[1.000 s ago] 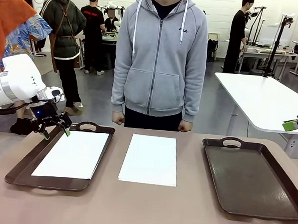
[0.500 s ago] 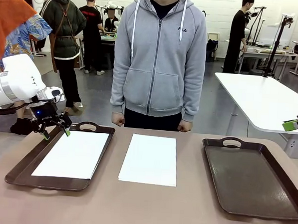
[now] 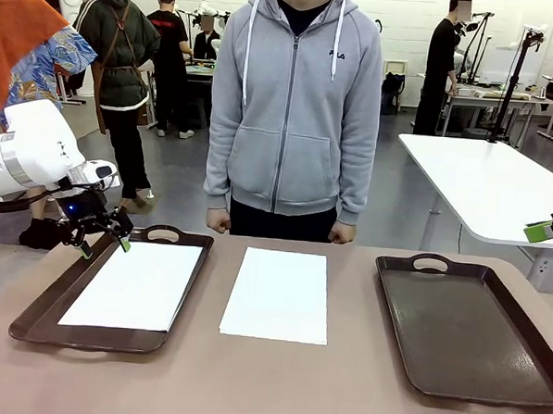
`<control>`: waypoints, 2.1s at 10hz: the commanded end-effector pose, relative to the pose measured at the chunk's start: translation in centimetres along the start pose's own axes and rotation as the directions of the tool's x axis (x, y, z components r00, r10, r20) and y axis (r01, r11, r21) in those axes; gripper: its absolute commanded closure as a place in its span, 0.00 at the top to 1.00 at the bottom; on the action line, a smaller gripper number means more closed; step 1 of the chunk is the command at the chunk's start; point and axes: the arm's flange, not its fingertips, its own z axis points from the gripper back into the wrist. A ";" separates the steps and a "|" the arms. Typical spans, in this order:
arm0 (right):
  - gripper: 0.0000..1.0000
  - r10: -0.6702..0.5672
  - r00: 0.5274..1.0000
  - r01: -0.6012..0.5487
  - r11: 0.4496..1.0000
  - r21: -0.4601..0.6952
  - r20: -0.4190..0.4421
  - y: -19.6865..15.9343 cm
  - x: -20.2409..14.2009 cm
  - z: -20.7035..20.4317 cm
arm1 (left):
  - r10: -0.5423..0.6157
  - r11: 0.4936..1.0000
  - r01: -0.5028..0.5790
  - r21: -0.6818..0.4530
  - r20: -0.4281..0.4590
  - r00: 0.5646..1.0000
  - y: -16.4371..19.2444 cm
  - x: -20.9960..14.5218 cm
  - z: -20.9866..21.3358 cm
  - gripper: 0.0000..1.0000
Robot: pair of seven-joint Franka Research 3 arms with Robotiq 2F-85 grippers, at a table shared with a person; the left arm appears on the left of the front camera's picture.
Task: Sort the A4 documents.
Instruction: Receive the A4 Paper.
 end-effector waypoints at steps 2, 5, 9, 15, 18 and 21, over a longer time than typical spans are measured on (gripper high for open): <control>1.00 -0.001 1.000 0.001 1.000 0.009 0.003 0.0 0.0 -0.1 | 0.043 0.999 -0.046 0.026 0.121 0.992 -0.1 -4.1 3.9 1.00; 1.00 -0.001 1.000 0.001 1.000 0.009 0.003 0.0 0.0 -0.1 | -0.040 0.995 0.067 -0.071 0.326 0.945 -1.5 -10.2 10.4 1.00; 1.00 -0.001 1.000 0.001 1.000 0.009 0.003 0.0 0.0 -0.1 | -0.142 0.972 0.215 -0.096 0.493 0.859 -1.4 -15.7 17.1 1.00; 1.00 -0.001 1.000 0.001 1.000 0.009 0.003 0.0 0.0 -0.1 | -0.443 0.782 0.622 -0.037 0.670 0.596 -3.9 -21.0 23.3 1.00; 1.00 -0.001 1.000 0.001 1.000 0.009 0.003 0.0 0.0 -0.1 | -0.545 0.604 0.783 -0.151 0.639 0.543 -2.5 -21.3 23.7 1.00; 1.00 -0.001 1.000 0.001 1.000 0.009 0.003 0.0 0.0 -0.1 | -0.542 0.589 0.806 -0.066 0.707 0.454 -2.9 -22.7 23.9 1.00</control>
